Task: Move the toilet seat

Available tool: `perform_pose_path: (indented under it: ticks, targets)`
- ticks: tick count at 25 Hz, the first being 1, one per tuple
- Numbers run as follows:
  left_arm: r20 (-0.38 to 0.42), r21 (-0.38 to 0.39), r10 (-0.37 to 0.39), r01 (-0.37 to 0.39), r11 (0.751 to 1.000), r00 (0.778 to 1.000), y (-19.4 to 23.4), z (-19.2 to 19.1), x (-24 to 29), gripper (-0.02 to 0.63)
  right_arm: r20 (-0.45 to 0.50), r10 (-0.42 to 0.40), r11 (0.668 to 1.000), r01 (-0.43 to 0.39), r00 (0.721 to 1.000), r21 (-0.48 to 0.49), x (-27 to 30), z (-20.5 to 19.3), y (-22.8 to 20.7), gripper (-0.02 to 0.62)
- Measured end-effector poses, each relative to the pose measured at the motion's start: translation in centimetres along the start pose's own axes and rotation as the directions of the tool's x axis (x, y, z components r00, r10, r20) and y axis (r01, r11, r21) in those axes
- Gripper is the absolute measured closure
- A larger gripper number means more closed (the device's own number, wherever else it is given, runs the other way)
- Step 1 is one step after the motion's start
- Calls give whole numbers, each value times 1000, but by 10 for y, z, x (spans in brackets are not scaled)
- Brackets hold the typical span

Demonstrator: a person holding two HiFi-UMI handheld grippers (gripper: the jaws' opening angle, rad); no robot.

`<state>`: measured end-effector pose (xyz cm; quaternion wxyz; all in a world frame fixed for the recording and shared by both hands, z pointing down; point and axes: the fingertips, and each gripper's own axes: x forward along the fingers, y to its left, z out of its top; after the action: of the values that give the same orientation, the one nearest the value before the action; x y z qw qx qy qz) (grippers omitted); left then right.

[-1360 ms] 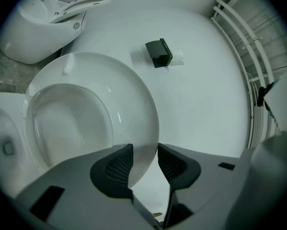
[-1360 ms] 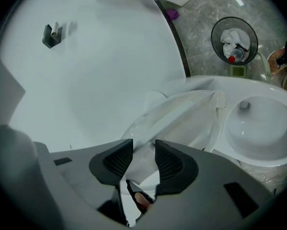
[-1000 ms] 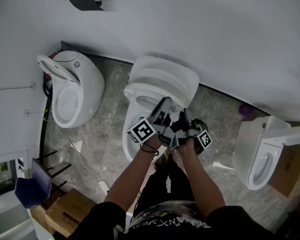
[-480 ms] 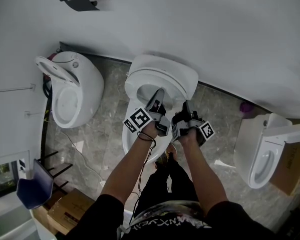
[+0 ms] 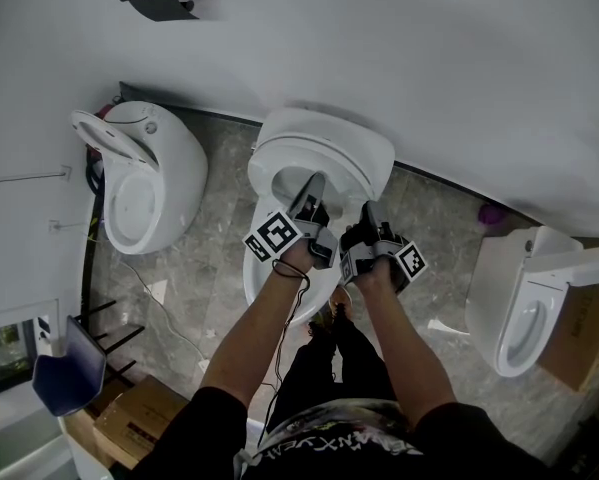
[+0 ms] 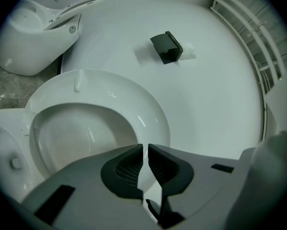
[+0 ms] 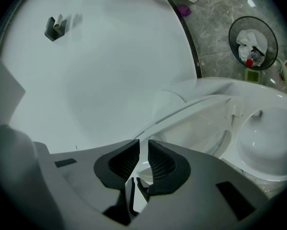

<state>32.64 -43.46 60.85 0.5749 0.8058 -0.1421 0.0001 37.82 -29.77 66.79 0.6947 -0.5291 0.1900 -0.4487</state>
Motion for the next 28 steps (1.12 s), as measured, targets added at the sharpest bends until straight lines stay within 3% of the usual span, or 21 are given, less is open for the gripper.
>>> perform_pose_path:
  ticks: [5, 10, 12, 14, 16, 19, 23, 28]
  targets:
    - [13, 14, -19, 19, 1000, 1000, -14, 0, -18, 575, -69, 12, 998, -16, 998, -55, -10, -21, 19, 566]
    - [23, 106, -79, 76, 991, 997, -54, 9, -46, 580, -169, 40, 980, -71, 985, -184, -19, -49, 55, 591]
    - [29, 157, -103, 97, 983, 994, -72, 16, -60, 580, -219, 59, 963, -113, 974, -245, -23, -63, 73, 591]
    - [15, 240, -119, 112, 964, 993, -89, 20, -77, 580, -295, 74, 924, -177, 953, -340, -30, -83, 95, 591]
    - [-11, 334, -131, 127, 934, 991, -108, 25, -95, 580, -387, 80, 854, -263, 919, -449, -40, -109, 121, 591]
    - [-37, 456, -142, 143, 879, 989, -137, 35, -124, 580, -503, 75, 721, -395, 861, -569, -59, -149, 161, 591]
    - [-55, 590, -153, 156, 792, 987, -177, 44, -164, 580, -640, 79, 549, -569, 765, -613, -93, -199, 203, 591]
    - [-76, 721, -177, 177, 670, 981, -228, 54, -207, 580, -743, -14, 242, -719, 669, -652, -137, -260, 238, 591]
